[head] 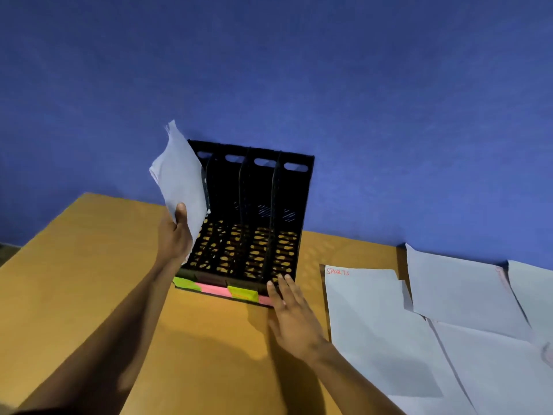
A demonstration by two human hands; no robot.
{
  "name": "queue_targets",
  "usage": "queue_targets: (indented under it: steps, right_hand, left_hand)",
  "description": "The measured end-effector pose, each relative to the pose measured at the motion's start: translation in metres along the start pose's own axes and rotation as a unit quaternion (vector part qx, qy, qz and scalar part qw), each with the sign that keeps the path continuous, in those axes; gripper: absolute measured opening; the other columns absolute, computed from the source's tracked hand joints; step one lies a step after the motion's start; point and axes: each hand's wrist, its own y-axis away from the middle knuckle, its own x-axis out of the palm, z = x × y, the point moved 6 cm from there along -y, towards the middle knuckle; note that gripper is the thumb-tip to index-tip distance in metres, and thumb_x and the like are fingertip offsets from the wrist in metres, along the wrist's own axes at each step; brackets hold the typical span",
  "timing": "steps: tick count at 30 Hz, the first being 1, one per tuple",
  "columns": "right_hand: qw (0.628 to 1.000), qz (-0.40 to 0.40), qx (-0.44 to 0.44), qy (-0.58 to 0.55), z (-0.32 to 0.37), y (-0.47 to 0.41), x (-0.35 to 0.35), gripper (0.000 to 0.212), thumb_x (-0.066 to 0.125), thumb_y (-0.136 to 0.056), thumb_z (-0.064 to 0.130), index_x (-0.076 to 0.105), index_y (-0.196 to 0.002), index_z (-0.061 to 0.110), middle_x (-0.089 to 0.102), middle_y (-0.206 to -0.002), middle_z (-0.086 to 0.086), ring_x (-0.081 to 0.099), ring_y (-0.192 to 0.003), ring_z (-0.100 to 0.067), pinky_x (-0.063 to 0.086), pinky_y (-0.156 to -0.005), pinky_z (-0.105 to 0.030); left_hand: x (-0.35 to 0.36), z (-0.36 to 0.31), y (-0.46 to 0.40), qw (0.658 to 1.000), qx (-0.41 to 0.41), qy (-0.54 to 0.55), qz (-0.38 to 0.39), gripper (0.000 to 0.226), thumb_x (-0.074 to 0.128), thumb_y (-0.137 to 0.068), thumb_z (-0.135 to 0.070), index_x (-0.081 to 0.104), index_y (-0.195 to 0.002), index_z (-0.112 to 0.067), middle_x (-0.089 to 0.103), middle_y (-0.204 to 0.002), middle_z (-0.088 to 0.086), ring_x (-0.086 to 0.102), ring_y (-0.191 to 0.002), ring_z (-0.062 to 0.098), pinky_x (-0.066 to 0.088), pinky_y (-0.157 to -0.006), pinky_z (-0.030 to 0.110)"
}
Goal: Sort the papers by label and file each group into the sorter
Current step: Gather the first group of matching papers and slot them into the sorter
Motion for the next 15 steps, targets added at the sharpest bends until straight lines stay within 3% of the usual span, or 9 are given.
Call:
queue_targets:
  steps: [3, 5, 9, 11, 13, 14, 15]
  right_hand:
    - [1.000, -0.001, -0.001, -0.004, 0.001, -0.001, 0.000, 0.069, 0.036, -0.102, 0.032, -0.008, -0.154, 0.021, -0.011, -0.163, -0.009, -0.037, -0.135, -0.022, -0.026, -0.107, -0.036]
    - [1.000, 0.001, 0.001, -0.015, 0.001, -0.001, -0.001, 0.069, 0.036, -0.102, 0.033, -0.008, -0.154, 0.021, -0.009, -0.163, -0.010, -0.033, -0.138, -0.022, -0.022, -0.110, -0.036]
    - [1.000, 0.002, 0.000, -0.004, 0.000, -0.002, -0.003, 0.072, 0.040, -0.101, 0.030, -0.007, -0.154, 0.019, -0.006, -0.163, -0.012, -0.016, -0.149, -0.027, -0.018, -0.113, -0.037]
    - [1.000, 0.003, 0.004, -0.004, -0.001, -0.001, -0.005, 0.073, 0.042, -0.101, 0.028, -0.007, -0.154, 0.019, -0.005, -0.164, -0.012, -0.013, -0.149, -0.028, -0.017, -0.113, -0.037]
    - [1.000, 0.000, 0.001, -0.004, 0.000, -0.002, -0.006, 0.073, 0.044, -0.101, 0.026, -0.006, -0.154, 0.019, -0.004, -0.163, -0.013, -0.011, -0.150, -0.029, -0.018, -0.112, -0.037]
    - [1.000, 0.002, 0.001, -0.002, -0.001, -0.002, -0.006, 0.074, 0.044, -0.101, 0.024, -0.006, -0.154, 0.019, -0.004, -0.163, -0.013, -0.010, -0.150, -0.029, -0.017, -0.113, -0.037]
    - [1.000, 0.003, -0.001, -0.001, -0.001, -0.002, -0.006, 0.074, 0.045, -0.101, 0.023, -0.006, -0.154, 0.019, -0.004, -0.163, -0.014, -0.010, -0.150, -0.029, -0.016, -0.114, -0.037]
  left_hand:
    - [0.010, 0.019, -0.004, 1.000, -0.013, -0.018, 0.008, 0.053, 0.032, -0.104, -0.039, 0.048, -0.123, 0.008, 0.052, -0.110, 0.040, 0.050, -0.103, 0.054, 0.043, -0.078, 0.060]
    - [0.013, 0.029, -0.006, 1.000, -0.021, -0.016, 0.003, 0.052, 0.033, -0.104, -0.038, 0.048, -0.121, 0.009, 0.055, -0.105, 0.039, 0.055, -0.100, 0.052, 0.045, -0.074, 0.056]
    - [0.026, 0.043, -0.001, 0.999, -0.020, -0.016, 0.030, 0.045, 0.034, -0.103, -0.039, 0.045, -0.136, -0.010, 0.060, -0.114, 0.009, 0.057, -0.102, 0.021, 0.044, -0.080, 0.036]
    - [0.034, 0.054, 0.007, 0.999, -0.021, -0.020, 0.042, 0.043, 0.034, -0.099, -0.055, 0.055, -0.118, -0.022, 0.057, -0.094, 0.003, 0.053, -0.080, 0.007, 0.041, -0.072, 0.037]
    - [0.033, 0.058, 0.013, 0.997, 0.007, -0.071, 0.035, 0.030, 0.031, -0.091, -0.072, 0.044, -0.096, -0.045, 0.042, -0.072, -0.003, 0.039, -0.060, 0.006, 0.034, -0.058, 0.040]
    - [0.033, 0.060, 0.015, 0.995, 0.010, -0.090, 0.032, 0.027, 0.029, -0.090, -0.072, 0.042, -0.102, -0.051, 0.042, -0.070, -0.002, 0.040, -0.058, 0.011, 0.034, -0.053, 0.043]
    - [0.033, 0.061, 0.016, 0.995, 0.011, -0.092, 0.028, 0.038, 0.029, -0.091, -0.071, 0.045, -0.117, -0.047, 0.047, -0.071, 0.003, 0.045, -0.058, 0.017, 0.037, -0.053, 0.043]
